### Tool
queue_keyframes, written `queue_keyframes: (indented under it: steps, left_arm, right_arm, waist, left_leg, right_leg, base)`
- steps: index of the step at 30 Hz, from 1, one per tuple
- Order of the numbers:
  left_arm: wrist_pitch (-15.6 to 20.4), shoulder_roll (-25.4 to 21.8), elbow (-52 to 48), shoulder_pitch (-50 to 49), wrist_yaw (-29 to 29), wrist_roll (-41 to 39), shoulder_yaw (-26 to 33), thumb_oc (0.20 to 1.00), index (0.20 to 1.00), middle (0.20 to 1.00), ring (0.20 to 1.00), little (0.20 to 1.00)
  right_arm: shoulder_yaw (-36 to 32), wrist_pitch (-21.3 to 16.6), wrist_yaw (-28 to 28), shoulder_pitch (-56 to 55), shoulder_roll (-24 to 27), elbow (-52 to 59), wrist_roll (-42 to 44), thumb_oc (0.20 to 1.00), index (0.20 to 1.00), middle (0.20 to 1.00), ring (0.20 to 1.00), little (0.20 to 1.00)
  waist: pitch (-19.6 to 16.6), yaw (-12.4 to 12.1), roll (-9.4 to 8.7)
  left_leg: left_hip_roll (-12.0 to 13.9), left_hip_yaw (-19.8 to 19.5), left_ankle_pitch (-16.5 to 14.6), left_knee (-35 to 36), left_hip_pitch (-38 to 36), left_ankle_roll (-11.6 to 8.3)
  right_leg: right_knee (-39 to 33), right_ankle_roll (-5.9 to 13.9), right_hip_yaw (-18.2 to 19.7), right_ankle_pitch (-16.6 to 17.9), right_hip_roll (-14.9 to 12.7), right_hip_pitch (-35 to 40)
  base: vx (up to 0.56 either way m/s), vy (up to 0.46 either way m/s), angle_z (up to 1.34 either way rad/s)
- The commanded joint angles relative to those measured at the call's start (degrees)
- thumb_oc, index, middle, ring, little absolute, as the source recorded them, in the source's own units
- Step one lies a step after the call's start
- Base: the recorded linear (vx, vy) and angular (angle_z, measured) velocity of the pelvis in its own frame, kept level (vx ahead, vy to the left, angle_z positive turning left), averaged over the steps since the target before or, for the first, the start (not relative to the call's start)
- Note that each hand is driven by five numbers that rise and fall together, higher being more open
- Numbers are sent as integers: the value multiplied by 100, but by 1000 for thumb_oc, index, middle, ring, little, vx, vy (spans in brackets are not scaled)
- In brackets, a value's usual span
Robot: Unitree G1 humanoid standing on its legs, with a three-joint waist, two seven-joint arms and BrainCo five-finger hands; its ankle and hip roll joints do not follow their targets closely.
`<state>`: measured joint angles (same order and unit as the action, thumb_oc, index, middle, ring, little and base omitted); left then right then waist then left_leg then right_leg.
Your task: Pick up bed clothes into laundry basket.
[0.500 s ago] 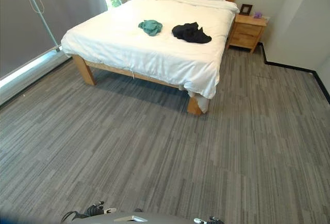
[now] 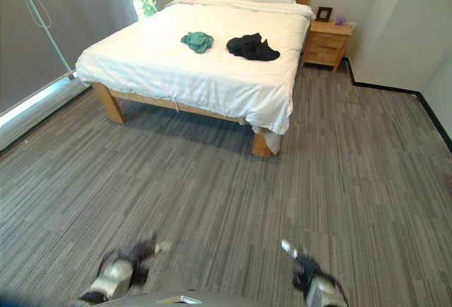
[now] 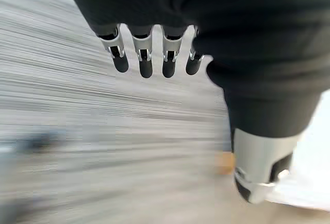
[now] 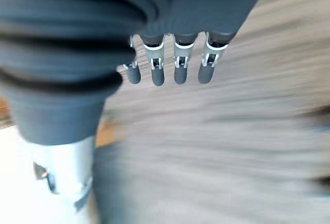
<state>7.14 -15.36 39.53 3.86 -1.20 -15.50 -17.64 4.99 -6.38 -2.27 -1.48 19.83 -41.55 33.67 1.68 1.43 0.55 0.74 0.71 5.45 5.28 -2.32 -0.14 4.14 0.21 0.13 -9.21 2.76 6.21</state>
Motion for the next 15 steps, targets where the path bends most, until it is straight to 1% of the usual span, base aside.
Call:
queue_keyframes:
  steps: [1,2,5,6,10,15]
  left_arm:
    - [363,-105,119,343,-116,-277,297,1000,1000,1000,1000,1000]
    - [395,-162,-313,312,-131,-371,398,1000,1000,1000,1000,1000]
    - [451,-159,-836,207,-122,-584,539,1000,1000,1000,1000,1000]
    - [462,-93,-919,133,-96,-928,626,1000,1000,1000,1000,1000]
    - [409,65,-1030,-72,-44,-1388,870,1000,1000,1000,1000,1000]
    - [414,97,-1171,-288,-80,-1376,1008,1000,1000,1000,1000,1000]
  right_arm:
    - [-230,-367,233,-91,154,528,-426,1000,1000,1000,1000,1000]
    - [-363,-417,267,-178,178,1090,-581,1000,1000,1000,1000,1000]
    - [-496,-500,191,-367,91,1534,-605,1000,1000,1000,1000,1000]
    - [-495,-504,135,-428,61,1638,-548,1000,1000,1000,1000,1000]
    - [-470,-430,116,-573,51,1740,-780,1000,1000,1000,1000,1000]
    - [-505,-438,220,-568,70,1892,-1158,1000,1000,1000,1000,1000]
  waist:
    - [57,-35,-239]
    - [64,-29,-228]
    - [71,-21,-227]
    - [88,-14,-236]
    - [127,-34,-259]
    - [252,-32,-220]
  left_leg:
    - [-123,-265,-680,-28,-485,-87]
    - [-129,-279,-683,-28,-489,-75]
    - [-136,-307,-693,-28,-495,-65]
    - [-142,-320,-689,-28,-498,-63]
    - [-142,-306,-711,-28,-521,-60]
    - [-167,-253,-718,-28,-556,-5]
  right_leg:
    - [-887,564,-362,1163,-535,-26]
    - [-883,570,-377,1162,-549,-24]
    - [-873,565,-391,1145,-555,-13]
    - [-868,560,-384,1146,-556,-12]
    - [-914,563,-375,1148,-554,9]
    - [-871,598,-304,1160,-599,-22]
  base:
    - [-9,17,4]
    - [-2,13,5]
    - [2,3,1]
    - [1,3,4]
    - [4,-5,9]
    - [15,41,-4]
